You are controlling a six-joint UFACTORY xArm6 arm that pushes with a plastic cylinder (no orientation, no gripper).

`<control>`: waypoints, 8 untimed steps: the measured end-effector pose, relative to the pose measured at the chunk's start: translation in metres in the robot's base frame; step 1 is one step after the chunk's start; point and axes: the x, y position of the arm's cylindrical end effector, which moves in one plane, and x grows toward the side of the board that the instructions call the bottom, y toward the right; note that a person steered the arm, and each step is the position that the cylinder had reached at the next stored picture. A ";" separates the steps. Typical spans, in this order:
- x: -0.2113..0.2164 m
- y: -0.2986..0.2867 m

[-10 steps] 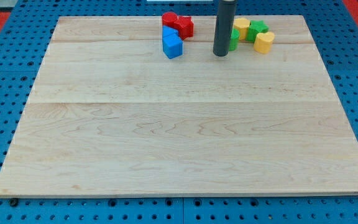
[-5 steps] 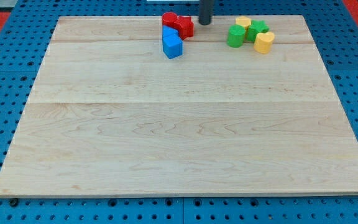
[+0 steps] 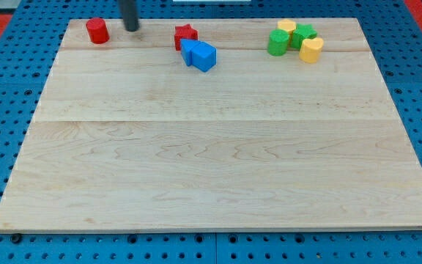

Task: Place the red star towards the bottom right of the red circle

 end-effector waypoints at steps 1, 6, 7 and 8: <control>0.000 0.108; 0.024 0.047; 0.022 0.025; 0.043 0.030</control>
